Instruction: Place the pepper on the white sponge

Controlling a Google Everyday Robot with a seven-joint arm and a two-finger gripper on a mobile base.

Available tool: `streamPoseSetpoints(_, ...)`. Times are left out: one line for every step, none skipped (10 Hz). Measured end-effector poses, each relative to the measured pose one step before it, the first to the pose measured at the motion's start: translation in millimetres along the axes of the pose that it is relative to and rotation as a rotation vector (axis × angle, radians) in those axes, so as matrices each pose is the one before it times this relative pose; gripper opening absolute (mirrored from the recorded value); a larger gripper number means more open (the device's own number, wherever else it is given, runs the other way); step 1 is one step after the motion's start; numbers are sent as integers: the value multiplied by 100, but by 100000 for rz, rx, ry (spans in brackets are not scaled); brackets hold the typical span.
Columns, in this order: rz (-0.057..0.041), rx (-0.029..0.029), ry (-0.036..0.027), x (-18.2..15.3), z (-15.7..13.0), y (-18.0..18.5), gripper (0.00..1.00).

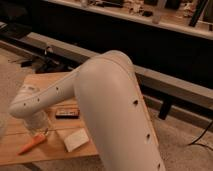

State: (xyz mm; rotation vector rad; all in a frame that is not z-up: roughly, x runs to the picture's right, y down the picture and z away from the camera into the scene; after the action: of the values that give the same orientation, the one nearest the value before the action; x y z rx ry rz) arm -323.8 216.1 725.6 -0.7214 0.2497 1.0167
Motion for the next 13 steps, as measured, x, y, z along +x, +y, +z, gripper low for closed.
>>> streamPoseSetpoints(107,-256,1573,143,236,60,65)
streamPoseSetpoints(362,-586,1066,34,198,104,65)
streamPoseSetpoints(886,-527,1022,-101,158,-23,65)
streamPoseSetpoints(907,-195,337,-177,95,-107,65)
streamPoseSetpoints(1121,3,28,-277,49,-192,65)
streamPoseSetpoints(2797,122,-222,-335,40,-346,65)
streamPoseSetpoints(2270,164,-83,-182,55,-309,65)
streamPoseSetpoints(3655,-16,98,-180,120,-455,65)
streamPoseSetpoints(2441,-145,232,-61,88,-281,65)
streamPoseSetpoints(3218,-47,593,-23,195,-352,65)
streamPoseSetpoints(2288,104,599,12,162,-216,65)
streamPoseSetpoints(2036,22,490,-19,109,-131,65)
streamPoseSetpoints(2695,33,822,1,191,-145,65)
